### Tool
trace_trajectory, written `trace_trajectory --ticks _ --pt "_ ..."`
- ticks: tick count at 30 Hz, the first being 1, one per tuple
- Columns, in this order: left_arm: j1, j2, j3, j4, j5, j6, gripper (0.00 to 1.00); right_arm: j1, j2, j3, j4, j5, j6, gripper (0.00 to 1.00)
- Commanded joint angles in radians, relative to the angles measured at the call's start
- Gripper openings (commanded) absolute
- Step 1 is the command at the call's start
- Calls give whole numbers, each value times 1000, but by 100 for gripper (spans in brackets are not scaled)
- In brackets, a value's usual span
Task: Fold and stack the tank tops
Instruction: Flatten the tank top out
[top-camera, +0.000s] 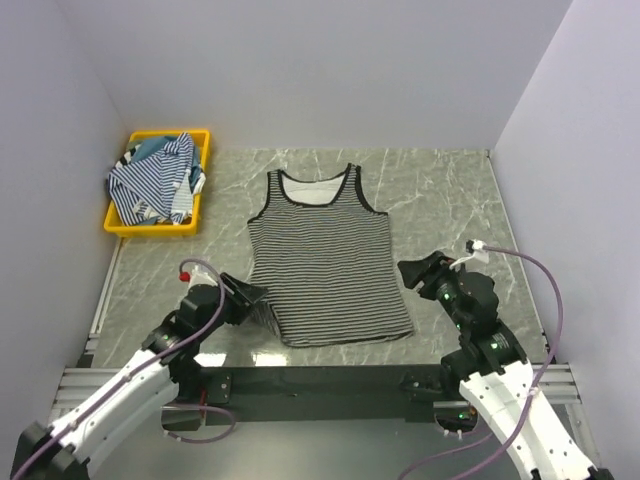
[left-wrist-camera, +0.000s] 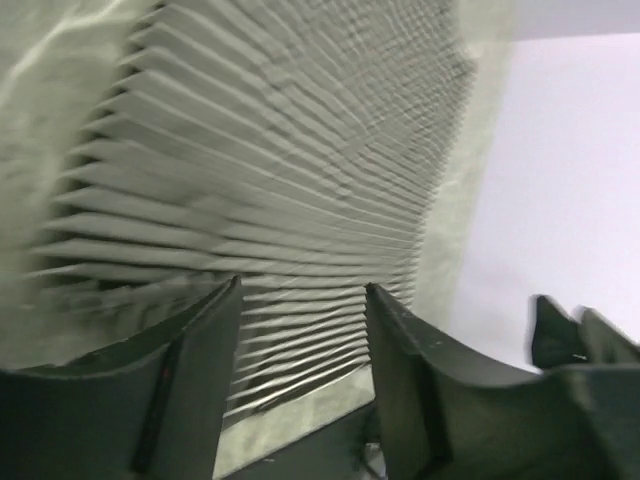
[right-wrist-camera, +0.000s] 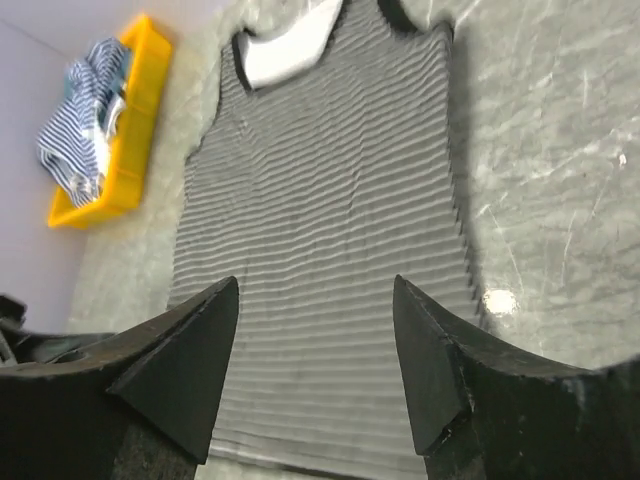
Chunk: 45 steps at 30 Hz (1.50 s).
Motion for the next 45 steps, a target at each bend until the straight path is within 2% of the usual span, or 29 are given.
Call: trace_trajectory --ticks 1,4,5,6,8,10,12,13,16,18,19,20,22,24,28,35,38,39,41,45 --pt "-5 -109 133 -178 -74 15 58 12 -3 29 -85 20 41 69" --pt "-6 -104 254 -288 -114 70 62 85 104 47 -64 35 44 67" --pt "-6 -75 283 -315 -148 80 62 121 142 44 -51 92 50 66" --pt "-6 -58 333 -342 -172 100 62 206 159 47 -39 135 68 66" --pt "-6 -3 374 -381 -241 128 63 274 219 67 -34 210 84 65" --pt "-3 44 426 -381 -286 146 64 357 265 79 -27 239 105 65" --pt "14 191 476 -359 -332 163 61 386 383 101 -33 296 128 65" --pt "27 192 498 -343 -331 179 61 388 383 101 -31 318 139 65" --pt "125 424 573 -258 -260 252 54 345 562 174 24 393 127 68" --pt "220 516 627 -193 -190 318 49 292 650 232 64 350 87 68" --pt "248 564 650 -186 -171 337 41 244 732 286 78 333 73 66" --pt "268 656 697 -184 -167 367 36 213 773 312 87 320 52 66" --pt "297 744 751 -209 -201 395 24 158 890 386 101 278 33 63" --pt "307 854 814 -226 -232 426 20 92 964 436 92 281 4 62" --pt "322 1018 868 -206 -177 476 21 47 1109 530 113 237 -48 62" --pt "359 1169 926 -180 -102 538 30 9 1250 616 107 201 -85 59" --pt "370 1216 952 -177 -88 538 31 -8 1282 633 108 203 -88 49" --pt "370 1229 960 -177 -87 538 31 -14 1293 641 104 200 -92 39" --pt "370 1264 992 -178 -81 545 30 -26 1322 667 96 204 -100 31" --pt "370 1328 1058 -210 -97 553 23 -48 1379 720 78 198 -117 15"
